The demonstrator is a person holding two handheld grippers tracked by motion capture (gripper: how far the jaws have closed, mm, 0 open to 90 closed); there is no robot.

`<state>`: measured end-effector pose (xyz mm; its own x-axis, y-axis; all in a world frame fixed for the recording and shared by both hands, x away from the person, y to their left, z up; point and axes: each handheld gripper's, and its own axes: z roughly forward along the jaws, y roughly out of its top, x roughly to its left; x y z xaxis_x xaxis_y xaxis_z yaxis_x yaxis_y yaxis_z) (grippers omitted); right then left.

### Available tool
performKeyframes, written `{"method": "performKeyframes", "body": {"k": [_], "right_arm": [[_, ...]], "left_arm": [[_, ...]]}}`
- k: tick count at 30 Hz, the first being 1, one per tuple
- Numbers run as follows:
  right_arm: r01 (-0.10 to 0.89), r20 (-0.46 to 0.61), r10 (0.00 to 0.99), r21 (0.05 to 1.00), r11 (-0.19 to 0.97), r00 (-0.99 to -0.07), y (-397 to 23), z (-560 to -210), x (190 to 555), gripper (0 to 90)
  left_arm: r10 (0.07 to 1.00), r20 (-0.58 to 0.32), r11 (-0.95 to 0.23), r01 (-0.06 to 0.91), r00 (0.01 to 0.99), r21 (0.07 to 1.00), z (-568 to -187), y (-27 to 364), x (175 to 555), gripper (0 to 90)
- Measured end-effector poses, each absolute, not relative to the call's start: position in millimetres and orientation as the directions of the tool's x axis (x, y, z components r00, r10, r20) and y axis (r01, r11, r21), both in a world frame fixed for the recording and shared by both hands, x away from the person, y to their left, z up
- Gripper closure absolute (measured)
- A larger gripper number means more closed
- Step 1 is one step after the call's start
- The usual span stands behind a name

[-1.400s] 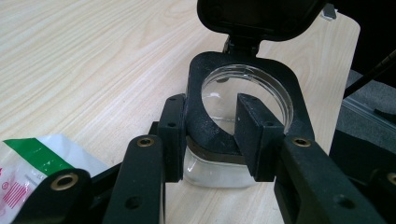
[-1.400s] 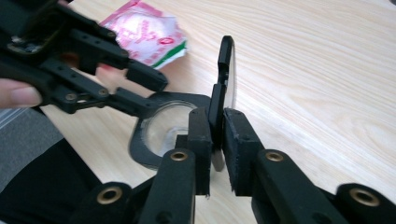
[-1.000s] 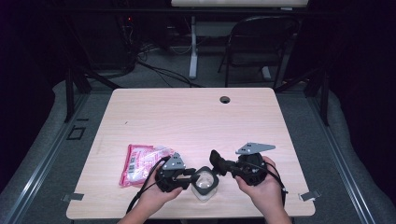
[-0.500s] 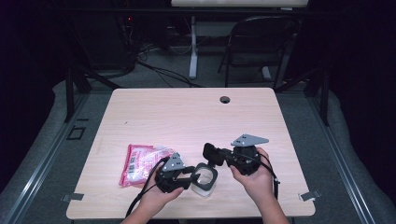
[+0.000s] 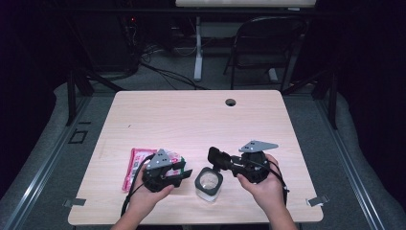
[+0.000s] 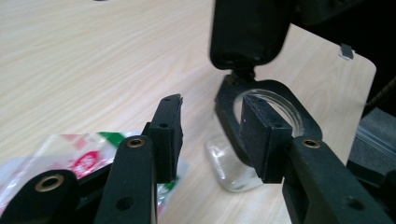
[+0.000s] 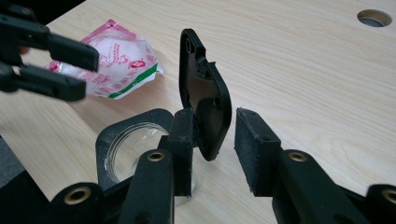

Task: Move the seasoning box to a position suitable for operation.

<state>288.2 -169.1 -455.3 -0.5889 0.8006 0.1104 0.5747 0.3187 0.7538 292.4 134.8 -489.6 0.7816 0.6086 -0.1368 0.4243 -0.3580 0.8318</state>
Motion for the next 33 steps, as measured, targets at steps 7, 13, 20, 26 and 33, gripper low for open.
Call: {"method": "performKeyframes", "body": {"k": [7, 13, 20, 26, 33], "right_arm": [[0.569, 0.128, 0.784, 0.759, 0.317, -0.607, -173.9, -442.9, 283.8, 66.3], [0.55, 0.134, 0.764, 0.772, 0.318, -0.631, -171.0, -435.0, 281.5, 62.0], [0.542, 0.115, 0.767, 0.773, 0.33, -0.631, -163.8, -434.6, 281.0, 56.2], [0.531, 0.111, 0.77, 0.784, 0.321, -0.628, -162.8, -432.9, 281.0, 53.0], [0.525, 0.113, 0.771, 0.793, 0.31, -0.627, -162.6, -433.6, 281.5, 51.3]], "left_arm": [[0.64, -0.098, -0.368, 0.416, 0.762, 0.831, -479.7, 153.5, 290.5, 58.9], [0.675, -0.044, -0.393, 0.409, 0.737, 0.824, -491.4, 161.7, 282.0, 52.4], [0.708, -0.053, -0.401, 0.463, 0.704, 0.79, -512.1, 178.2, 276.0, 52.6], [0.734, -0.072, -0.376, 0.494, 0.675, 0.784, -524.4, 182.0, 278.4, 48.1], [0.732, -0.051, -0.422, 0.511, 0.679, 0.749, -538.6, 172.6, 280.2, 34.2]]}}
